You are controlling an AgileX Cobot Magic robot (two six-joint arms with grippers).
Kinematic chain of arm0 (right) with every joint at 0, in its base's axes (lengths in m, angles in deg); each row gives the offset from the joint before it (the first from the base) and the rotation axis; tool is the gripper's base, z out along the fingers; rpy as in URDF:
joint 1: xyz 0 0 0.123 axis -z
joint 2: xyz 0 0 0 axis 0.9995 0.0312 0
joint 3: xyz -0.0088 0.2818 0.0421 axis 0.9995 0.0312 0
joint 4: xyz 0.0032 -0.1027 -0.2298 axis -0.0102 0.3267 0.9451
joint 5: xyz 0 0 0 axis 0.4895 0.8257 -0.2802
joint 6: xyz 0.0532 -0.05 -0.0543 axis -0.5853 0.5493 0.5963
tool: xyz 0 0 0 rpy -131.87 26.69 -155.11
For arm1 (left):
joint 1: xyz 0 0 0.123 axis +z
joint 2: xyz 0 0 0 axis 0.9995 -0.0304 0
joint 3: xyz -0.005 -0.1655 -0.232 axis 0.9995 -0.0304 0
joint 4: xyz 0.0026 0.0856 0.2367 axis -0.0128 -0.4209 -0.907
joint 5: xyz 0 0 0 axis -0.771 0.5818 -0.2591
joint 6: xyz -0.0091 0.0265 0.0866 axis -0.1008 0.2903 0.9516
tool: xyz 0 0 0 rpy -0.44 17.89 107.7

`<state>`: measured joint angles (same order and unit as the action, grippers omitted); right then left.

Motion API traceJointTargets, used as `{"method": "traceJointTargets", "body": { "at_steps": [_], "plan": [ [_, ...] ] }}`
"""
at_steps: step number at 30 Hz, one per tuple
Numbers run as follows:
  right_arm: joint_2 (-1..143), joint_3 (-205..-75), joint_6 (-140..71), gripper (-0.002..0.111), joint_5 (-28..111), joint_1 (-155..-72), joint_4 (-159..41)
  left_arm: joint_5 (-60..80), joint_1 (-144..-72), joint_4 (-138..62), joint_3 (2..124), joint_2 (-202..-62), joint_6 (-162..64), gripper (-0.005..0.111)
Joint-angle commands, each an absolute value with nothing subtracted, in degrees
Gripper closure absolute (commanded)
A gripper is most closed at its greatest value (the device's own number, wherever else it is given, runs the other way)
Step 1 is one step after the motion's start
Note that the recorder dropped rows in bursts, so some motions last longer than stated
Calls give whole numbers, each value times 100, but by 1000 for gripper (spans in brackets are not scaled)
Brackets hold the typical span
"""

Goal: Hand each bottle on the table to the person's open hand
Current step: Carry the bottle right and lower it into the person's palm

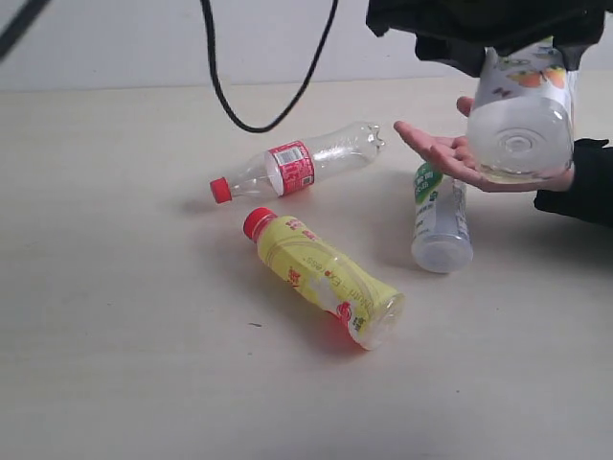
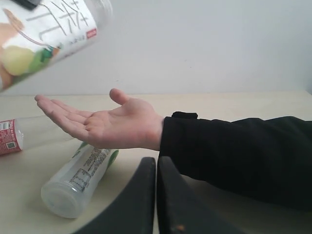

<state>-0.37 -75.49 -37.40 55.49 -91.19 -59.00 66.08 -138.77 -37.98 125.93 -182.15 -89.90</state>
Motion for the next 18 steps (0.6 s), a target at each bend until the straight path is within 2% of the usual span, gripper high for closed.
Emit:
{"method": "traceJointTargets", "body": {
  "at_steps": [1,9,18],
  "plan": [
    [-70,-7522,-3726,106,5509,-9087,-5900,5967,-13901,-4070,12550,-18542,-9564,107],
    [-70,-7522,-3707,106,5509,-9087,-5900,4768,-13868,-4800,12550,-19022,-10738,107],
    [-70,-7522,-3722,106,5520,-9087,-5900,4543,-13842,-5740,12550,-19450,-11806,107]
  ]
}}
